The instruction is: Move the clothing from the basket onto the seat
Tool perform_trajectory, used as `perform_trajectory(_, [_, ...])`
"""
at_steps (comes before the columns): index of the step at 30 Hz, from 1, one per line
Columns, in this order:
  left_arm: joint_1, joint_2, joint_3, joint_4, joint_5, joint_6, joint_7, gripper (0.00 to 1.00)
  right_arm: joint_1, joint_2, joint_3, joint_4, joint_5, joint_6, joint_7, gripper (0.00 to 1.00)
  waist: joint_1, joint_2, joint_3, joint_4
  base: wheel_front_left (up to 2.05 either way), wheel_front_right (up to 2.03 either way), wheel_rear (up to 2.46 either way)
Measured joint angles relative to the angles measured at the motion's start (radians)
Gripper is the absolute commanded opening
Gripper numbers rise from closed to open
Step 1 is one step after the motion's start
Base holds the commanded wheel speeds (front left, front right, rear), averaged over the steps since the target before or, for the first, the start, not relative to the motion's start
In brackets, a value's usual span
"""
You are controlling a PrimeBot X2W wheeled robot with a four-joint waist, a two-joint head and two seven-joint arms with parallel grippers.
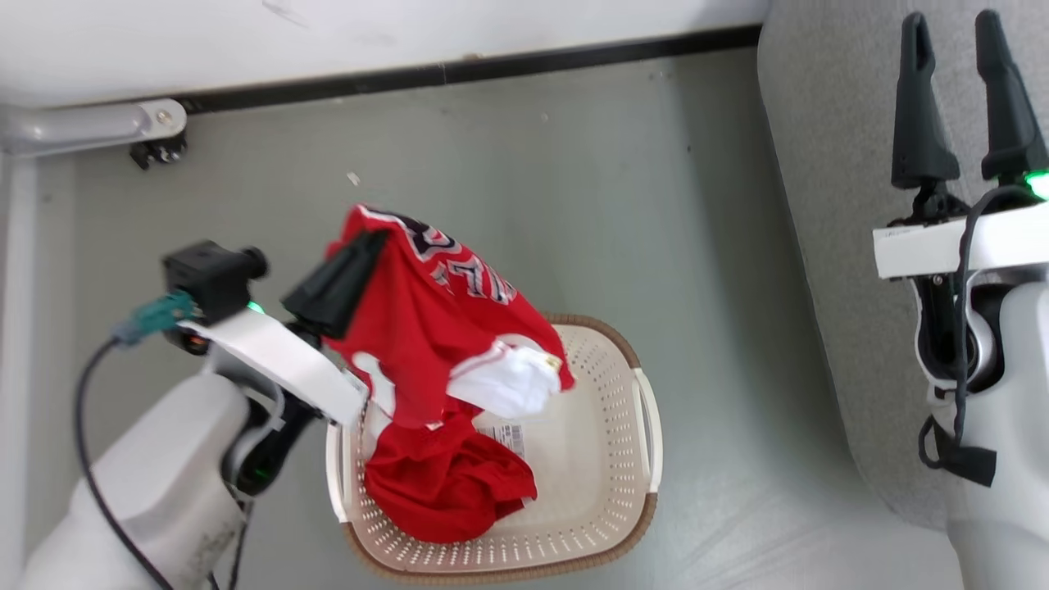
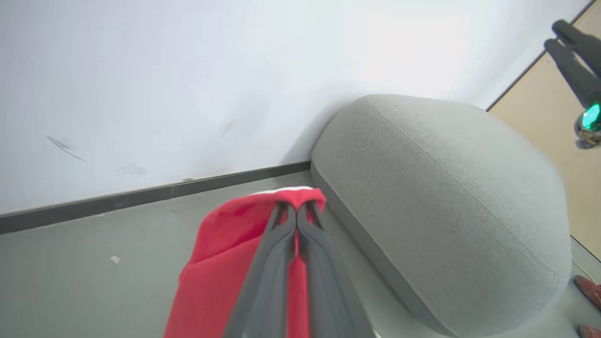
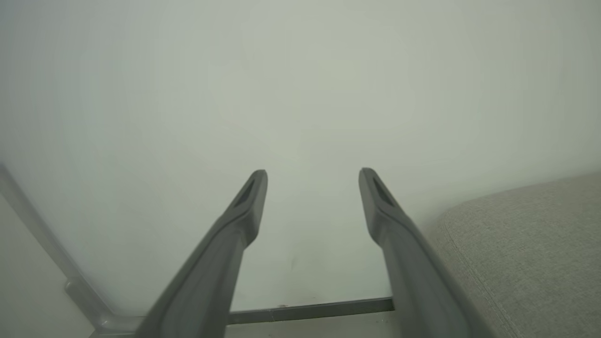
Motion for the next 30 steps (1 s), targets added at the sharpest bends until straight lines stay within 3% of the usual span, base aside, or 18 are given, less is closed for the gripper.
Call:
perform_trajectory(5, [0.023, 0.002, 0.111, -0.018, 0.005, 0.013, 0.000, 0.00, 0.036, 0.000, 0.001, 0.010, -0.003, 0.000, 0.000, 1.00, 0.0000, 0.0000, -0.045, 0.012, 0.00, 0.00, 0.00])
perform_trajectory(20, [0.134, -0.052, 0.385, -0.038, 0.067, 0.113, -0.003, 0.00, 0.147, 0.001, 0.013, 0.050, -0.014, 0.000, 0.000, 1.00, 0.0000, 0.0000, -0.179, 0.027, 0.00, 0.00, 0.00])
perform_trajectory(30, [0.217, -0.054, 0.453, -0.042, 0.162, 0.117, -0.003, 0.00, 0.230, 0.001, 0.030, 0.073, -0.021, 0.000, 0.000, 1.00, 0.0000, 0.0000, -0.258, 0.026, 0.00, 0.00, 0.00])
